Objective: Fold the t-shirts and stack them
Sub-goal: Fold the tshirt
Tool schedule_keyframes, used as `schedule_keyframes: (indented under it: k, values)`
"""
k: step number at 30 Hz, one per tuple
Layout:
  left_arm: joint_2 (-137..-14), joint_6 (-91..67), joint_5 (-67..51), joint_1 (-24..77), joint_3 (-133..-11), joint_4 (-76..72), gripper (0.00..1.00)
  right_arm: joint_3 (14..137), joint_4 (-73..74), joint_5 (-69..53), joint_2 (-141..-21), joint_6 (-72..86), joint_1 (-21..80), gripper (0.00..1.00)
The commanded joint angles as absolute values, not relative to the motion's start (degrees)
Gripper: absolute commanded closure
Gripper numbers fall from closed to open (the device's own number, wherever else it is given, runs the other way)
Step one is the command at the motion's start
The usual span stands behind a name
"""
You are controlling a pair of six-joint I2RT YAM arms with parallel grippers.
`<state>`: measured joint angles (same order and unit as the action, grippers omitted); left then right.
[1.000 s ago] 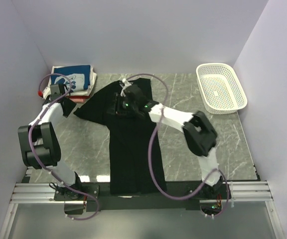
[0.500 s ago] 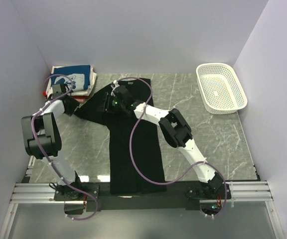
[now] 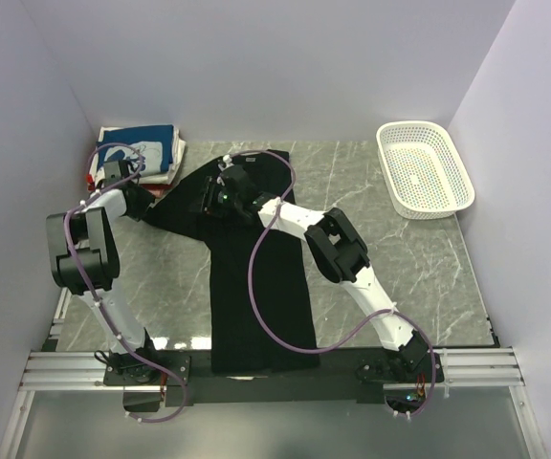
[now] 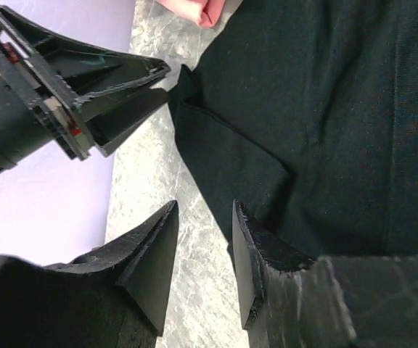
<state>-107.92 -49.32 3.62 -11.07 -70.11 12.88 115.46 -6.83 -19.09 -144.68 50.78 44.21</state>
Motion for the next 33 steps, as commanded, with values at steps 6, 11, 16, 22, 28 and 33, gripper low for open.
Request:
schedule_keyframes:
  k: [6,11,16,22,28,33]
  values:
    - [-110.1,-50.8,2.6,-10.8,-73.5,10.6,0.53,115.6,-7.3,-18.4,-146.1,51.6,43.9,0.57]
    - [-110.3,-51.0,2.9,-10.7,-73.5,10.5,0.56,116.5,-6.6,-18.5,-147.4,52.2,44.0,0.57]
    - [-110.7,-50.5,3.1,-10.7,-73.7,10.7,0.63,115.8,-6.6,-17.8,-147.6,52.6,44.6,0.58]
    - [-110.9,-50.2,2.5,-10.7,-73.5,10.2,0.73,117.2,-6.5,-18.0,-148.9,53.5,44.7,0.58]
    - [-110.8,-49.8,2.4,-10.7,-73.4,10.3,0.83,120.5,-5.8,-18.5,-150.9,54.3,45.2,0.58]
    - [-110.6,-49.7,2.2,-10.7,-73.3,10.1,0.91,122.2,-5.7,-19.2,-152.1,54.8,45.4,0.65]
